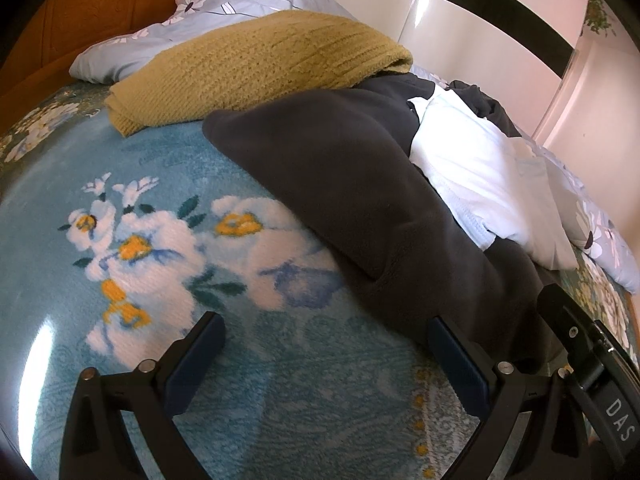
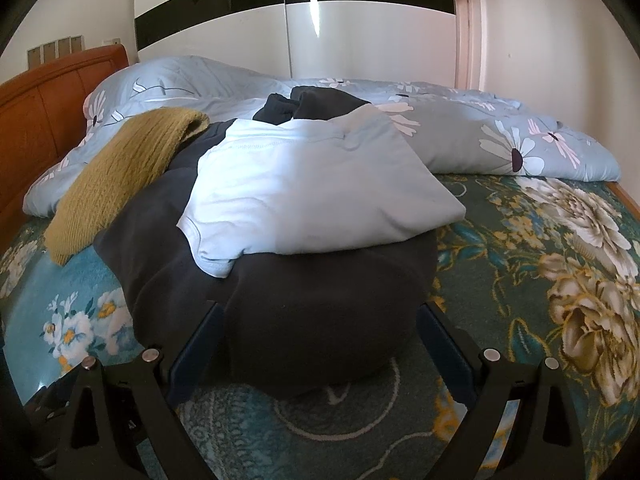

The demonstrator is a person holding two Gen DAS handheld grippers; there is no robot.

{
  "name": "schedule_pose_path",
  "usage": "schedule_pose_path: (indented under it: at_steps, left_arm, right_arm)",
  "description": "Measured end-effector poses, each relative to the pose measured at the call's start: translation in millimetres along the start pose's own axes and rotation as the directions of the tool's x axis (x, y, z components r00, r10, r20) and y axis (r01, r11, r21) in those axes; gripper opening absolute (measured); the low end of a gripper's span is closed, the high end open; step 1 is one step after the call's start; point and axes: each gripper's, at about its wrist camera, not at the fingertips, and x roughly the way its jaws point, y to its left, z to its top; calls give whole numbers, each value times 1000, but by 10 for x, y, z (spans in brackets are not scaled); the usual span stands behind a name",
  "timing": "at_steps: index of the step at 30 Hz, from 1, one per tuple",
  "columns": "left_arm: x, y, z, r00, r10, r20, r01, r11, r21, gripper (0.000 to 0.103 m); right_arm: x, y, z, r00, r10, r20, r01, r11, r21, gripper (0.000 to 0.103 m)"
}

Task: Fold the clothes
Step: 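Reach both grippers toward the clothes pile on the bed, then grasp the light blue sweatshirt with the left gripper and lift it from the pile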

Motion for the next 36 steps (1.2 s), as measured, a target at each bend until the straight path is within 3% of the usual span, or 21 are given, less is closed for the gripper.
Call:
schedule_pose_path:
  at_steps: [11, 21, 25, 27, 31, 33, 36]
  left_arm:
    - [-17, 52, 100, 1000, -5, -3, 5, 1000, -4, 103]
    - [-27, 103, 102, 999, -46, -1, 46, 998, -38, 103]
    - [-62, 134, 221, 995, -94, 36, 96, 994, -46, 103]
    - [-94, 70, 311, 993, -92, 71, 94, 995, -16, 103]
    - [-42, -325, 580, 990, -127, 58, 118, 982, 149, 103]
    - [39, -411, 713, 980, -198, 10, 195, 973, 125, 103]
    - [166, -528, 911, 949, -309, -62, 313, 947, 71, 103]
  right_arm:
    - [-7, -6, -18, 1000, 5, -1, -5, 1000, 2, 97]
    - [-24, -27, -3, 998, 55, -9, -55, 998, 18, 97]
    - [-104, -165, 71, 998, 57, -11, -57, 998, 41, 97]
    - [-204, -295, 125, 999, 32, 40, -35, 997, 74, 97]
    - [-343, -589, 168, 997, 32, 74, -47, 975, 217, 97]
    - [-348, -674, 179, 995, 68, 75, -86, 959, 269, 97]
    - [-338, -709, 186, 994, 87, 73, -104, 954, 280, 97]
